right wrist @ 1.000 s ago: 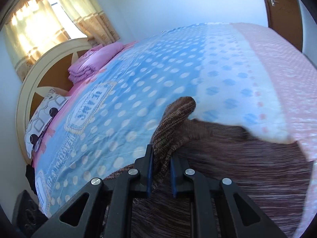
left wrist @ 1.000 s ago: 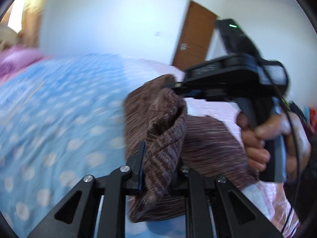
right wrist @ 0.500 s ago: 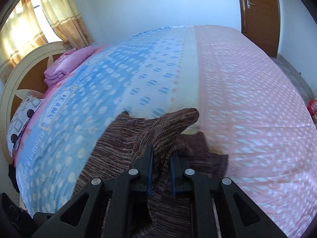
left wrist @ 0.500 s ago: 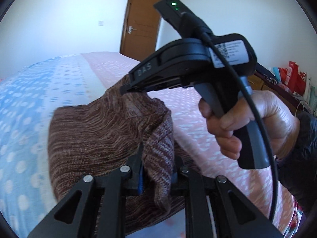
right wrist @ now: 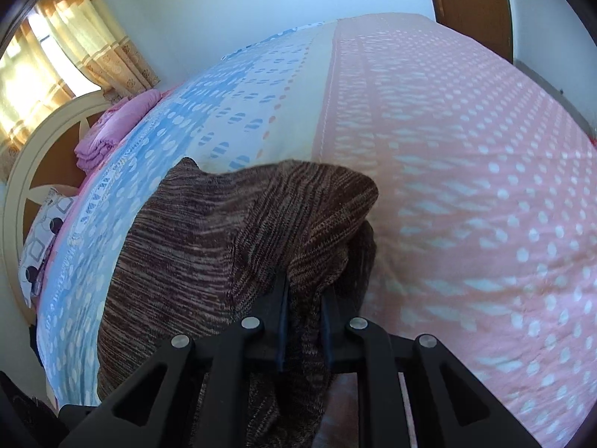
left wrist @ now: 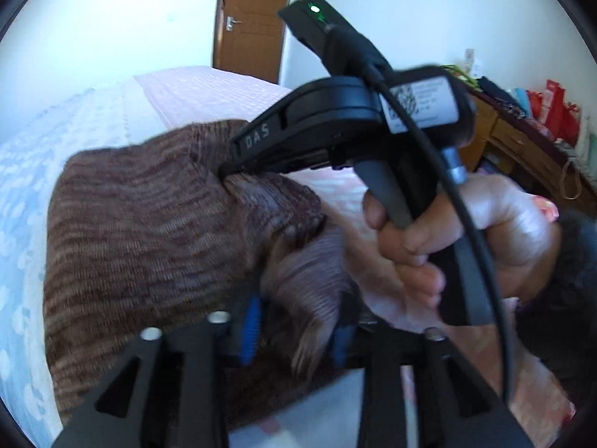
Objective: Fold small clothes
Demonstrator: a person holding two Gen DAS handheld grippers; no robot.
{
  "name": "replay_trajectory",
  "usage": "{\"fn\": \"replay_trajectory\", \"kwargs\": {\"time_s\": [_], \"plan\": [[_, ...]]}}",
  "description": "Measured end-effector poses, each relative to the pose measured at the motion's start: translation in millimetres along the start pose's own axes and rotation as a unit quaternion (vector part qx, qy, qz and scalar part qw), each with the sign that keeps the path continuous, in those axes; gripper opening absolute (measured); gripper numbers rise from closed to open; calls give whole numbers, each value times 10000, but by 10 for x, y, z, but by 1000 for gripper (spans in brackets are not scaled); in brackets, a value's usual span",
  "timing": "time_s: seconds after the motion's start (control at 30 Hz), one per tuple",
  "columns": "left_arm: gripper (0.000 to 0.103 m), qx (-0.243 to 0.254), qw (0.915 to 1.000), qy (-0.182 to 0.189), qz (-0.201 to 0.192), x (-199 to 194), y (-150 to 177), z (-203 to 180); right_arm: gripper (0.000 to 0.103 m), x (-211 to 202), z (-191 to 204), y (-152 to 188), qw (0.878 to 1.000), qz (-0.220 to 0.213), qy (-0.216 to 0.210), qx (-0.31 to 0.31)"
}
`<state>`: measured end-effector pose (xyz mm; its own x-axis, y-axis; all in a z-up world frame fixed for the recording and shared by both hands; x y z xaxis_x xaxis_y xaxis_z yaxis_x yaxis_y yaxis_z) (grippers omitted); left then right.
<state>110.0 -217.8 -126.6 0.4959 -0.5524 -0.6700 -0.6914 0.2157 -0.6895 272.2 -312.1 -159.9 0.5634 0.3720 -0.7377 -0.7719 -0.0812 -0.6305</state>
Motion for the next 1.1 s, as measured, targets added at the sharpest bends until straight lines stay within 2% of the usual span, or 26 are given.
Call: {"fn": "replay_trajectory", "kwargs": {"time_s": [0.07,0.13,0.27,0.3,0.37,0.5,0.57,0.67,0.7,0.73,0.77,0.83,0.97,1.1], "plan": [[53,-26,9999,106,35,-118,66,52,19,-62,-15,63,9999,-50,-23,163],[53,-139,9999,93,-28,-291,153,185,33,-173,-47,140,9995,-65,53,307],[54,-510,9986,78,-122,-549,180,488,34,-622,-89,291,9960,-500,112,735],[57,-574,9982,34,-147,-611,179,548,34,-768,-50,362,9949,-601,135,798],[69,-702,9971,-70,-291,-744,134,670,34,-931,34,469,9942,-705,115,804],[70,-919,9936,-400,-522,-836,98,852,45,-1130,364,704,9938,-872,-26,685],[70,-993,9912,-716,-501,-770,105,955,46,-1103,436,808,9937,-890,22,673],[70,-1167,9860,-1127,-379,-660,191,1149,46,-902,491,1013,9948,-672,90,754],[70,-1286,9833,-1253,-289,-644,264,1241,41,-826,493,1085,9957,-553,202,717],[69,-1417,9812,-1297,-183,-612,331,1310,19,-770,502,1139,9964,-460,374,601],[66,-1544,9797,-1273,-124,-632,364,1369,16,-747,518,1171,9967,-402,498,494],[62,-1763,9774,-1155,-188,-618,439,1437,14,-761,549,1181,9967,-431,498,473],[51,-1669,9779,-1239,-204,-632,424,1438,14,-746,646,1288,9975,-313,260,571],[51,-1664,9786,-1193,-178,-689,497,1461,14,-789,628,1359,9974,-234,218,643]]}}
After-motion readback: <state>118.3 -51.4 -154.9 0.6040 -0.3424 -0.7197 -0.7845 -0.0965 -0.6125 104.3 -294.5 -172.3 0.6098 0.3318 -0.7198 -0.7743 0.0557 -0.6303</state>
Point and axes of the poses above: each gripper's, at about its wrist camera, not at the fingertips, and x roughly the way its jaws point, z to its left, y to its underside, the point moved 6 cm from there along x, roughly the way its jaws point, and after that the axes turned 9 degrees about -x, right-handed, at the moved point
